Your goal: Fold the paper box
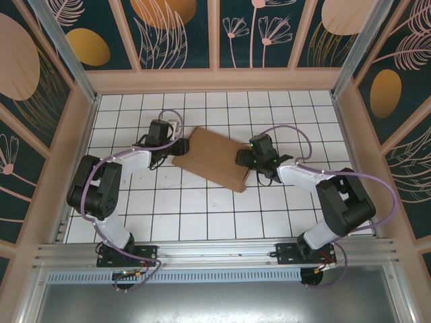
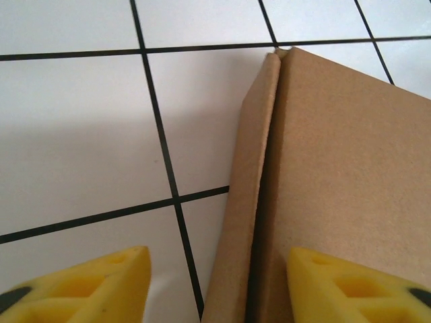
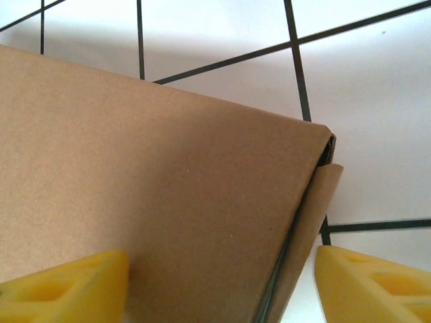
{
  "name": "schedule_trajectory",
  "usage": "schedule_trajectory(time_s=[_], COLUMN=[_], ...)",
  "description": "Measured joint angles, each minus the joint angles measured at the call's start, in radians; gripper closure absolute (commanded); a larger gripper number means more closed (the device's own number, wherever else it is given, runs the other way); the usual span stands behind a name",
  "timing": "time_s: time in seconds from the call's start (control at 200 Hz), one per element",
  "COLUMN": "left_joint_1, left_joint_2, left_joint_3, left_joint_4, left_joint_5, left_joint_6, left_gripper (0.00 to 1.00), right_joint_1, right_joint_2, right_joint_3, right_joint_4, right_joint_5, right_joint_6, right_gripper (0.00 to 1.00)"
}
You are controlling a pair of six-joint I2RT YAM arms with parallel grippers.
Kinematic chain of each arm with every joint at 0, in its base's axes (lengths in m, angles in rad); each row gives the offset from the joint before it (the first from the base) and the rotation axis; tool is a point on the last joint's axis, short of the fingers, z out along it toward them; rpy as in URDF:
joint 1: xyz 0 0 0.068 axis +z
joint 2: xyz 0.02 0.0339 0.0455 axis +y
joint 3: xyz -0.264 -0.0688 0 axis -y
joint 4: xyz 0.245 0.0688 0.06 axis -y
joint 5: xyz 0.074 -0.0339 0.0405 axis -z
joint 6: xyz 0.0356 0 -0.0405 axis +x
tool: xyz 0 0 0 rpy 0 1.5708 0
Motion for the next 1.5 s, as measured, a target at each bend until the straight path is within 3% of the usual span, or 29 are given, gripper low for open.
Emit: schedule_trajectory(time_s=[0.17,0.425,0.525,0.606,0.711,0.886,1.256,1.406,1.501], left_joint_1=[-0.001,0.003,0.002,0.011,0.027,0.036,0.036,0.037,0.040], left_joint_2=[-0.001,-0.043,-0.053,-0.051,-0.034,0.037,0.105,0.105,0.105], left_joint_3=[-0.024,-0.056,-0.051,-0.034,0.005,0.072,0.071,0.057,0.035], left_joint_4=[0.023,0.039,0.053,0.057,0.061,0.069,0.066,0.082,0.113], left_joint_5=[0.013,0.071,0.095,0.105,0.108,0.106,0.127,0.148,0.166], left_joint_6=[0.001,-0.035,-0.050,-0.062,-0.079,-0.087,-0.088,-0.090,-0.101], left_gripper=[0.49,0.27,0.23,0.22,0.25,0.34,0.49,0.51,0.57], right_joint_1=[-0.049,-0.113,-0.124,-0.129,-0.133,-0.146,-0.149,-0.149,-0.149], right_joint_2=[0.046,0.171,0.205,0.211,0.206,0.159,0.150,0.165,0.167], right_joint_3=[0.027,0.166,0.212,0.232,0.236,0.203,0.112,0.112,0.113], right_joint_4=[0.041,0.059,0.050,0.037,0.034,0.040,0.112,0.147,0.151], right_joint_5=[-0.029,-0.060,-0.068,-0.069,-0.072,-0.097,-0.166,-0.167,-0.167], right_joint_6=[-0.015,-0.085,-0.114,-0.132,-0.151,-0.138,-0.081,-0.082,-0.083], right_gripper=[0.56,0.75,0.71,0.51,0.38,0.37,0.68,0.69,0.62])
